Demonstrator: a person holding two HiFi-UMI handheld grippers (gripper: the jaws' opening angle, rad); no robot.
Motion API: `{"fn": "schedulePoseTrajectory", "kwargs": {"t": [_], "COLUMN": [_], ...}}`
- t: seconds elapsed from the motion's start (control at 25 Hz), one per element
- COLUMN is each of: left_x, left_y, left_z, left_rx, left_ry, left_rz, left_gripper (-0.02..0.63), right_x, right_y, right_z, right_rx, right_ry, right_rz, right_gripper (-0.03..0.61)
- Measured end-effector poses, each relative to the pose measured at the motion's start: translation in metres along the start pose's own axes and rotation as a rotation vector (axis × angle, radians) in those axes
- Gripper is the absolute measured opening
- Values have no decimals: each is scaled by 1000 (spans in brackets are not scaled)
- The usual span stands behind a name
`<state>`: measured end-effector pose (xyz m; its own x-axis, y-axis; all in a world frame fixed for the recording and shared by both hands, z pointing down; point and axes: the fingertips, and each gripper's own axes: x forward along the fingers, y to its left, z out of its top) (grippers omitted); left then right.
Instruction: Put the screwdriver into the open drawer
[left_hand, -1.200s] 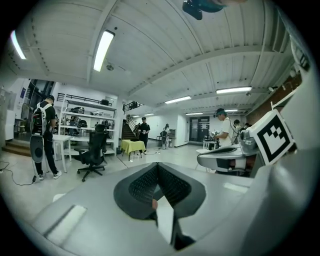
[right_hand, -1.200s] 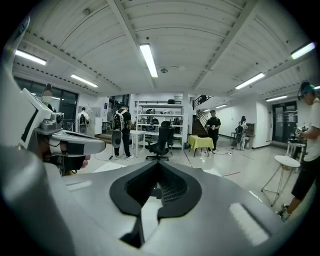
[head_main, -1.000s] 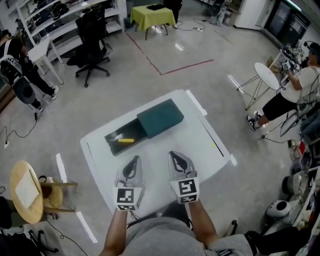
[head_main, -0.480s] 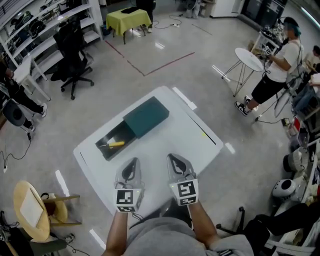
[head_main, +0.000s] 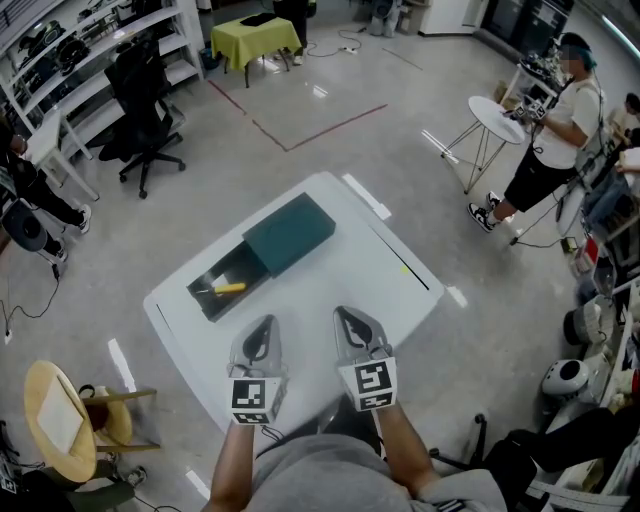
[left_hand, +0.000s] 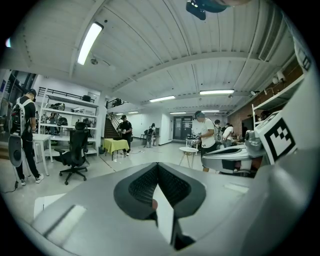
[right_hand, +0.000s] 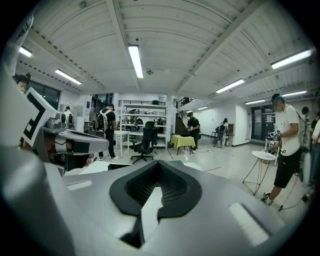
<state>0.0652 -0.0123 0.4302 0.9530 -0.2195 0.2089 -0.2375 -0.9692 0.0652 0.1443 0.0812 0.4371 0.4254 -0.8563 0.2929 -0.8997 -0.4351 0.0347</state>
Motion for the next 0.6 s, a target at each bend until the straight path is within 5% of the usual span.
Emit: {"fn": "schedulePoseTrajectory", "kwargs": {"t": [0.6], "left_x": [-1], "left_y": [1], "left_z": [4], "left_rx": [2], "left_ry": [-14], "left_rz": [0], "left_gripper": [11], "right_x": [-1], "right_y": [1], "right_z": [2], "right_rx": [0], "right_ry": [-1], "right_rz": [-1], "right_gripper": [3]}}
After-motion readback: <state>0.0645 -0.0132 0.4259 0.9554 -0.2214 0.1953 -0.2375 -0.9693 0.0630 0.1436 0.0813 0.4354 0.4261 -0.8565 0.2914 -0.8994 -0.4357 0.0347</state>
